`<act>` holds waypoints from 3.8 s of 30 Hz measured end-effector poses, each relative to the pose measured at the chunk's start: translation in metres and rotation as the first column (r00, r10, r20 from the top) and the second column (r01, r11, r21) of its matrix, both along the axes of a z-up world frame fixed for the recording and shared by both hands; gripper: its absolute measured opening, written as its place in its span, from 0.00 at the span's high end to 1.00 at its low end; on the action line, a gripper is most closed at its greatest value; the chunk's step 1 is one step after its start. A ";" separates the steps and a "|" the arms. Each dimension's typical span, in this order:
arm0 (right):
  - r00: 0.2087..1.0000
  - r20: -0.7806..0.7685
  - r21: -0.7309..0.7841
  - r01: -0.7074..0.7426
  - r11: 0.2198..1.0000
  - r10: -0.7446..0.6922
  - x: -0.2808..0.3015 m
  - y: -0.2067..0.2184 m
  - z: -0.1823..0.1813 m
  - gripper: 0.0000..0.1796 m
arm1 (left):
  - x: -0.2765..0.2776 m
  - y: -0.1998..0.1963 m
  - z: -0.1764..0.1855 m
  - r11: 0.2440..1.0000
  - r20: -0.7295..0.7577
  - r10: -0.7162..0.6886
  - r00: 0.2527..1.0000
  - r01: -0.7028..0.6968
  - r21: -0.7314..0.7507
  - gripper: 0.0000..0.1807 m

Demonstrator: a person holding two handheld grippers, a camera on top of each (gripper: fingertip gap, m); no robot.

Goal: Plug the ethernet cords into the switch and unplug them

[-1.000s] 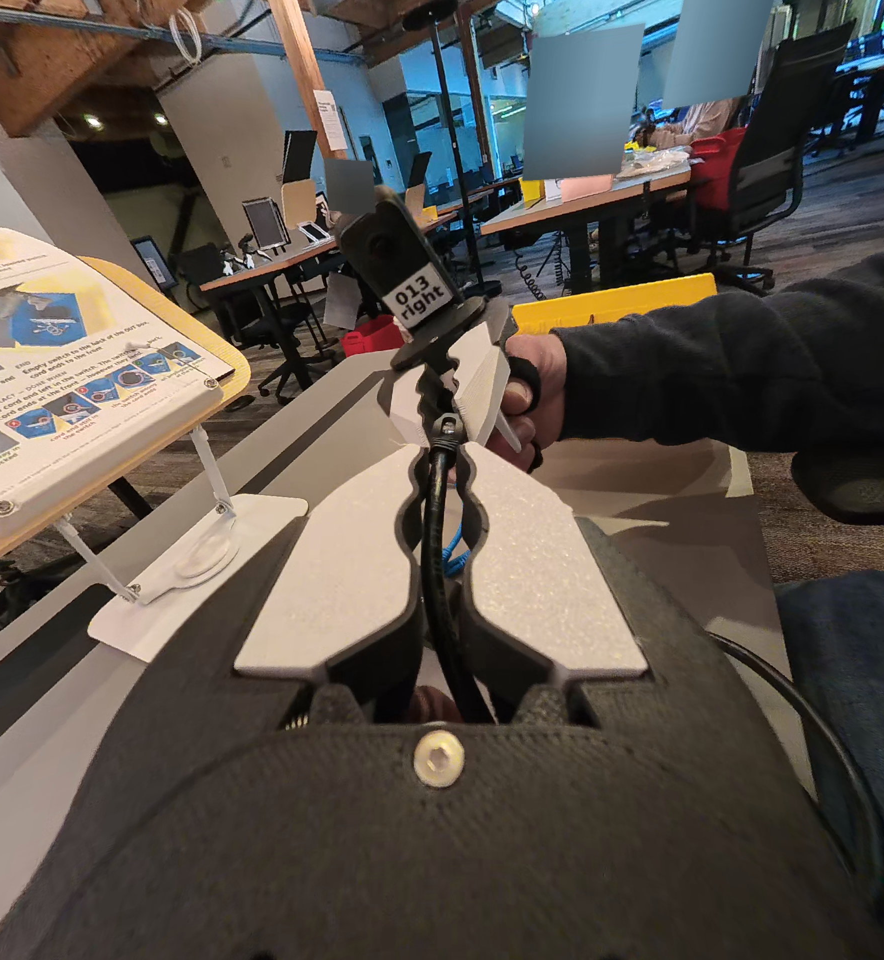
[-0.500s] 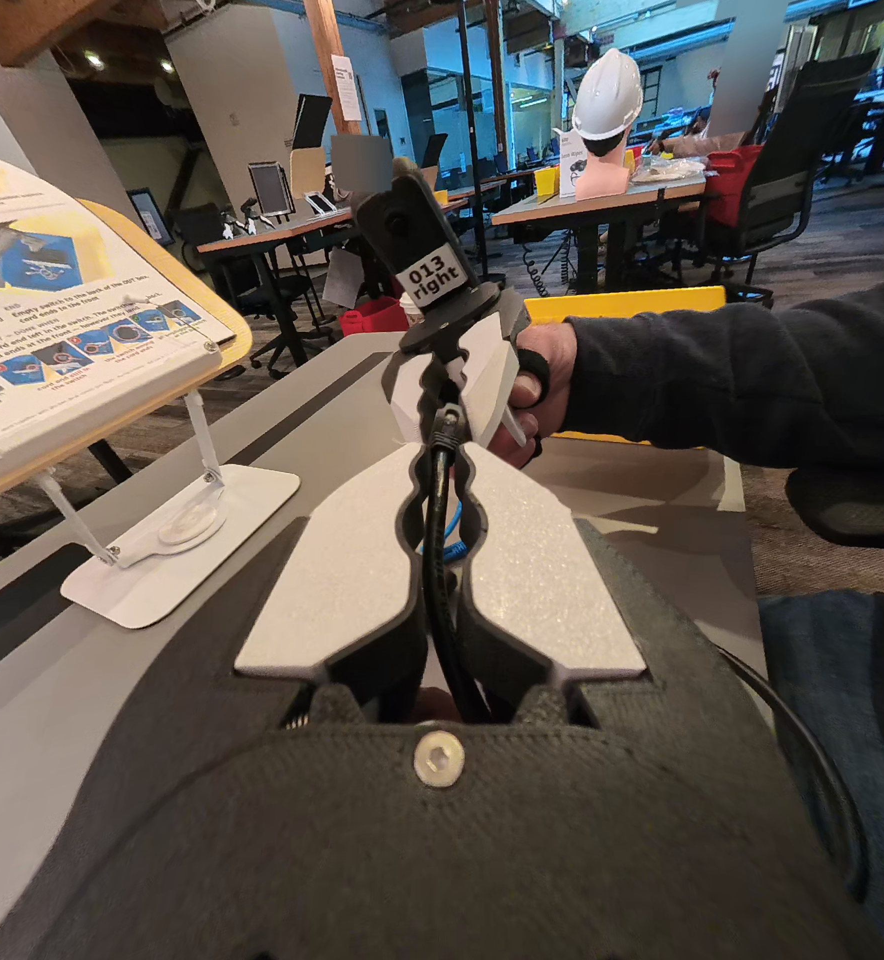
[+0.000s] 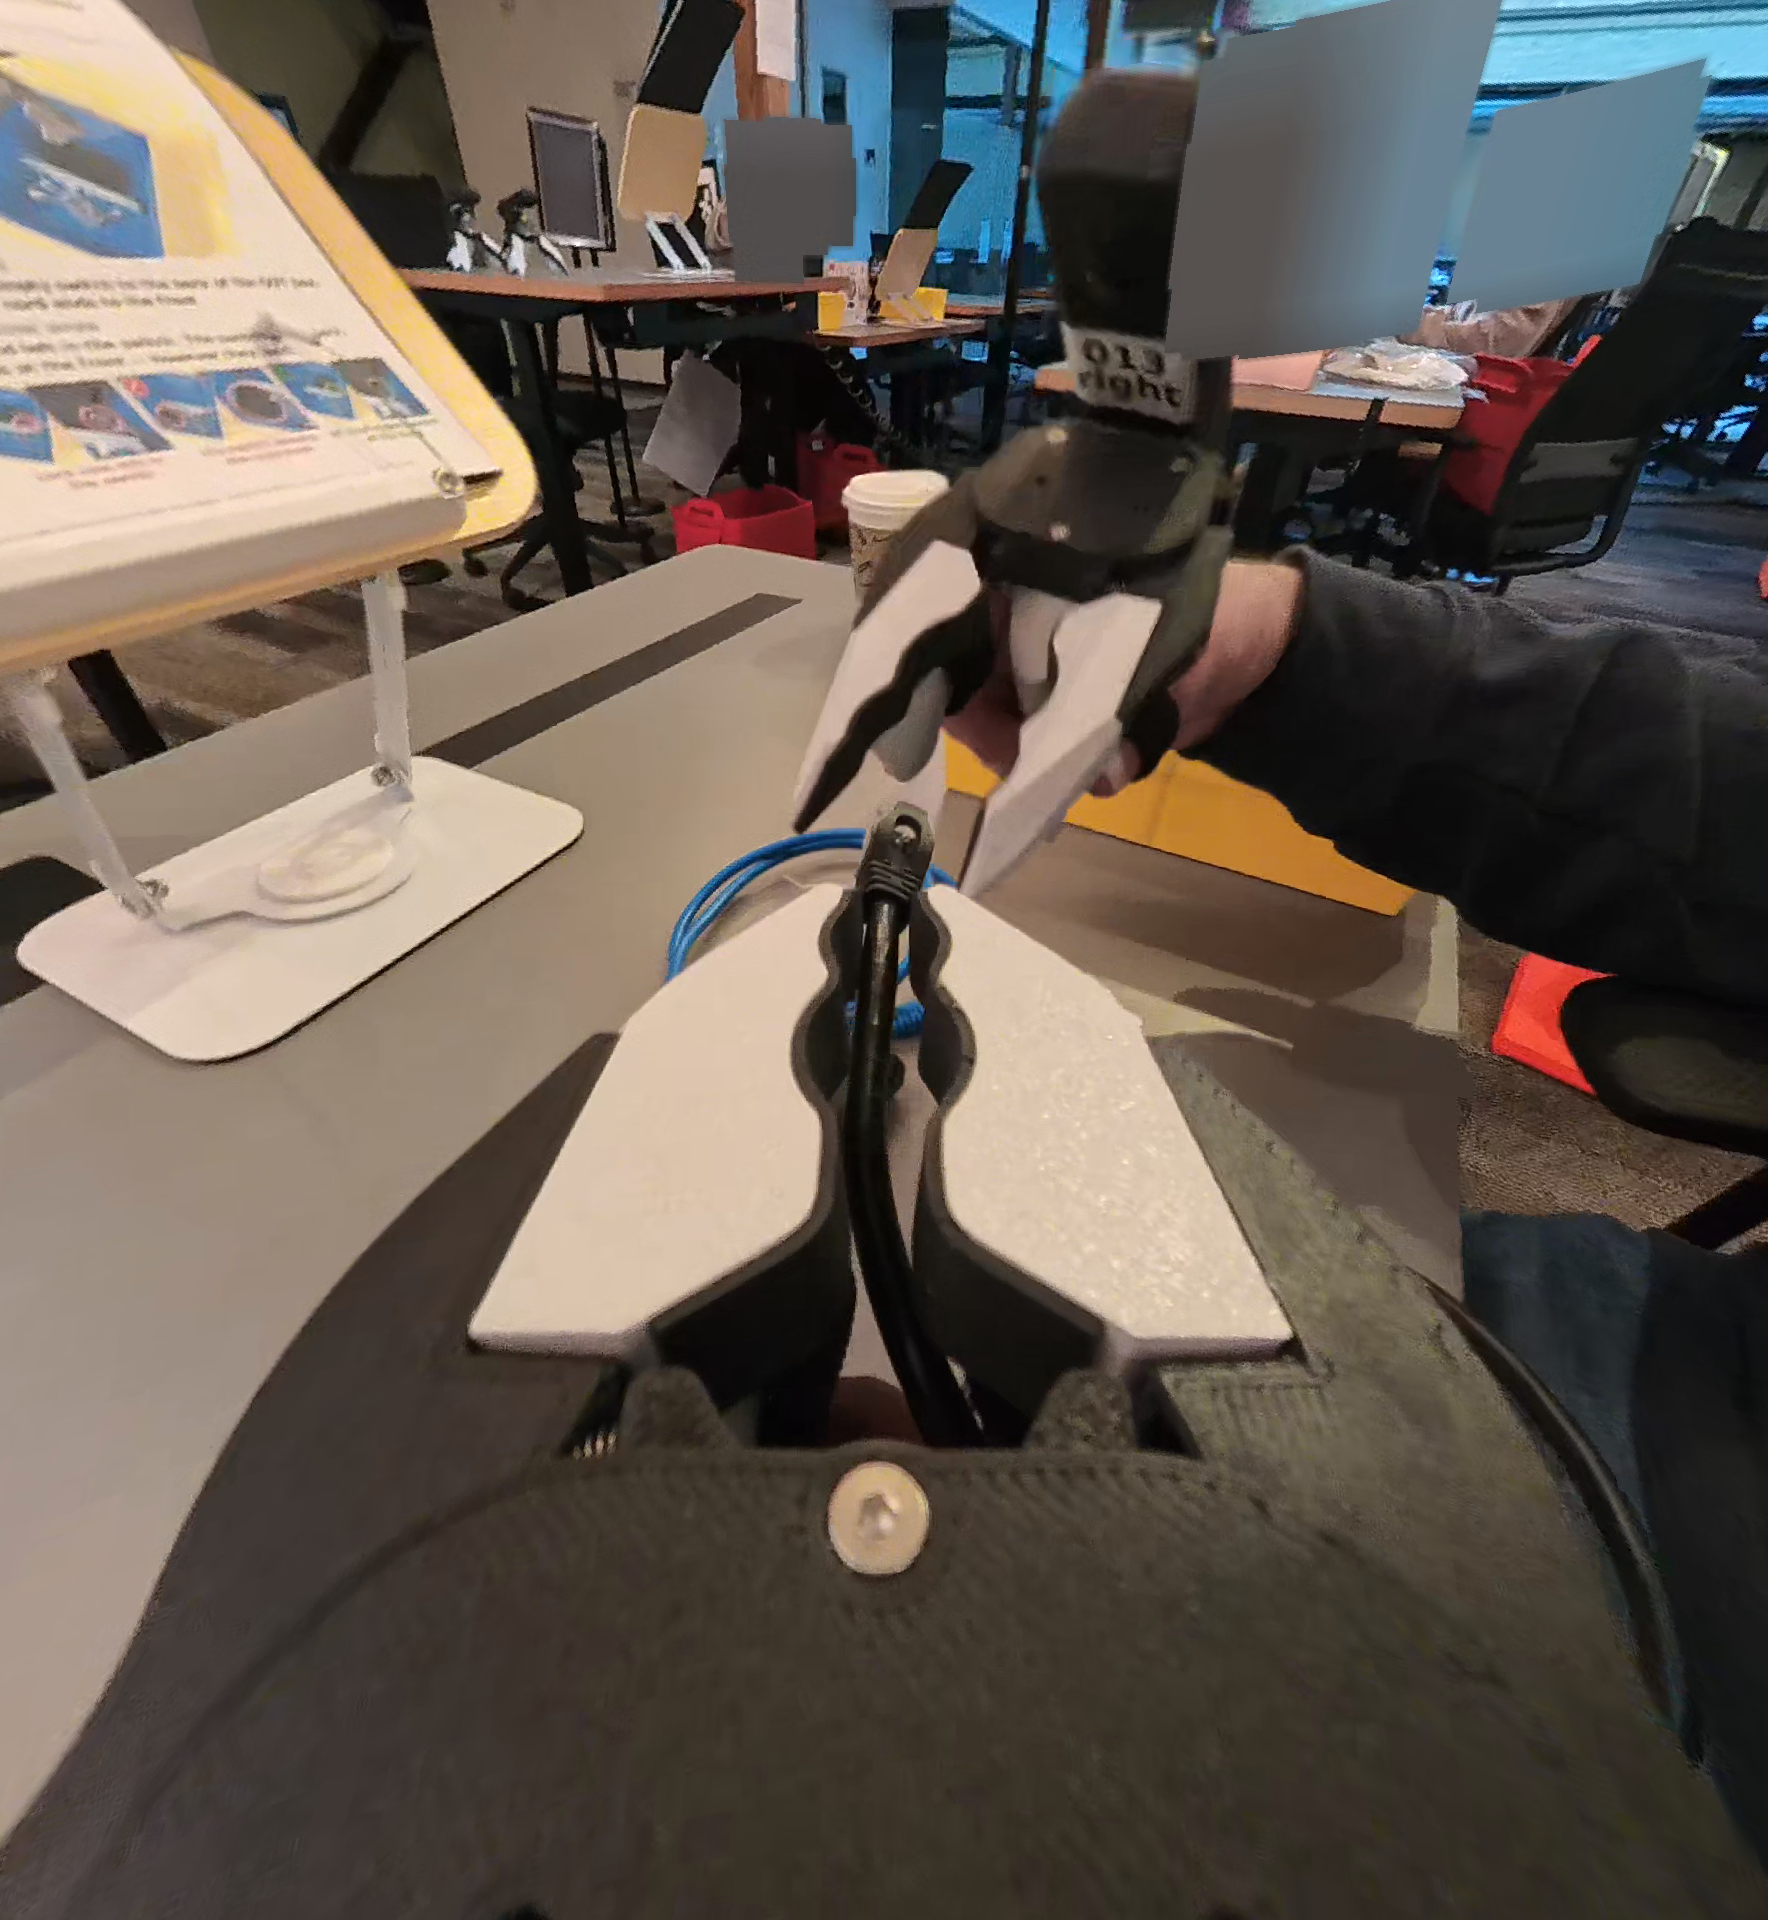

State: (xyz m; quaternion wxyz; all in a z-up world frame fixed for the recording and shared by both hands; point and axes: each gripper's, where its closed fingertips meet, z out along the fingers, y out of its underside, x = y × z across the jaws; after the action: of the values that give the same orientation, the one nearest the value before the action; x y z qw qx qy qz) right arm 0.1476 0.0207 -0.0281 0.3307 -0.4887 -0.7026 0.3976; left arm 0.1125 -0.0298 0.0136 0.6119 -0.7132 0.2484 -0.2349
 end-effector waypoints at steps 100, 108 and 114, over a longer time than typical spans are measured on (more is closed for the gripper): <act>0.944 -0.219 -0.080 -0.270 0.960 0.247 -0.003 -0.023 0.035 0.70 | 0.003 -0.006 0.008 0.978 -0.079 -0.124 0.989 0.108 -0.178 0.95; 0.943 -0.214 -0.081 -0.277 0.957 0.255 -0.003 -0.023 0.033 0.70 | 0.006 -0.005 0.009 0.980 -0.096 -0.129 0.987 0.112 -0.167 0.95; 0.946 -0.206 -0.079 -0.270 0.960 0.249 -0.006 -0.023 0.032 0.70 | 0.006 -0.003 0.005 0.982 -0.114 -0.104 0.988 0.084 -0.170 0.95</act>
State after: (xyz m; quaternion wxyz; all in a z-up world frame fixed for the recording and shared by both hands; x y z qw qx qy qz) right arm 0.1415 -0.0021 0.0038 0.3157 -0.3677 -0.7032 0.5203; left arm 0.1183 -0.0332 0.0190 0.5229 -0.7617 0.2988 -0.2392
